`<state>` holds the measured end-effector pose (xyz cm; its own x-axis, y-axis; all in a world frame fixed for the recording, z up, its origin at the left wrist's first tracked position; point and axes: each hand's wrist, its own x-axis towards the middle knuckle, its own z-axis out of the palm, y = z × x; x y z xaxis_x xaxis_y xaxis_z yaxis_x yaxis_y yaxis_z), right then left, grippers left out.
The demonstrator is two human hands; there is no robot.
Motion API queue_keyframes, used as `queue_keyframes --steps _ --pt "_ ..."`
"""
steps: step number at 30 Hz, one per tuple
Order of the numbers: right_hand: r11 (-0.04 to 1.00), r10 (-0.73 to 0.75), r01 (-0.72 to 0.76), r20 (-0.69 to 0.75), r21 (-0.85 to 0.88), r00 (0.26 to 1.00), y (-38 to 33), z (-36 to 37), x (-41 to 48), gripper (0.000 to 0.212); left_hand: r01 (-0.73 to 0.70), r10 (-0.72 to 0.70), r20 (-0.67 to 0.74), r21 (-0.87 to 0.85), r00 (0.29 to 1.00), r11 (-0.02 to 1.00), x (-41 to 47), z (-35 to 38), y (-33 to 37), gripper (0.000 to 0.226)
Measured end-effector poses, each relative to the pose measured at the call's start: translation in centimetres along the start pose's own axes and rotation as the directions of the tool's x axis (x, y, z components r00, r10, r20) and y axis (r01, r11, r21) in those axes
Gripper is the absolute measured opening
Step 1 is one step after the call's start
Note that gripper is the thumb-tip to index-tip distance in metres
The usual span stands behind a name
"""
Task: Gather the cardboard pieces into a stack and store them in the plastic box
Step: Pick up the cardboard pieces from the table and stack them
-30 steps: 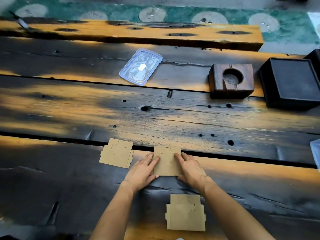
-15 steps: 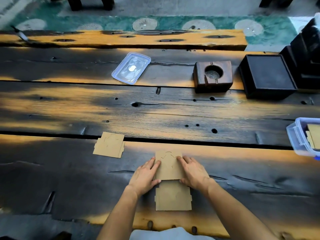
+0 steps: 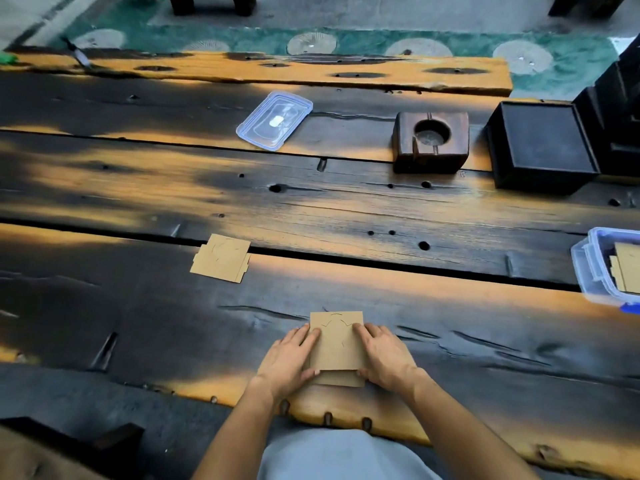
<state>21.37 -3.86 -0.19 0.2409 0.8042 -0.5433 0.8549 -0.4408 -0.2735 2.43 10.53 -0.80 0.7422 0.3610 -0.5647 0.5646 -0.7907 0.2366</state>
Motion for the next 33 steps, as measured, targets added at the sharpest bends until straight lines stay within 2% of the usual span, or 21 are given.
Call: queue_keyframes --steps 6,18,23,27,33 --pt "1.0 0.015 -0.015 0.012 0.018 1.0 -0.8 2.1 -1.0 0.079 0.02 -0.02 0.014 0.0 1.0 1.0 -1.0 1.6 -0.2 0.083" --pt "0.992 0.101 -0.103 0.027 0.071 0.994 -2.5 4.2 -1.2 0.059 0.016 -0.016 0.01 0.007 1.0 1.0 -0.6 3.2 -0.6 0.063" --pt "0.991 0.108 -0.106 -0.013 0.079 0.994 -2.9 4.6 -1.8 0.067 0.022 -0.022 -0.006 0.004 1.0 1.0 -0.6 3.8 -0.7 0.065" --pt "0.992 0.106 -0.103 -0.032 0.078 0.994 -2.9 4.4 -1.6 0.059 0.019 -0.019 -0.024 0.027 1.0 0.999 -0.4 3.8 -0.8 0.062" --pt "0.994 0.085 -0.084 -0.012 0.067 0.996 -2.5 4.2 -1.4 0.06 0.023 -0.022 -0.02 0.038 1.0 0.999 -0.1 4.1 -0.6 0.063"
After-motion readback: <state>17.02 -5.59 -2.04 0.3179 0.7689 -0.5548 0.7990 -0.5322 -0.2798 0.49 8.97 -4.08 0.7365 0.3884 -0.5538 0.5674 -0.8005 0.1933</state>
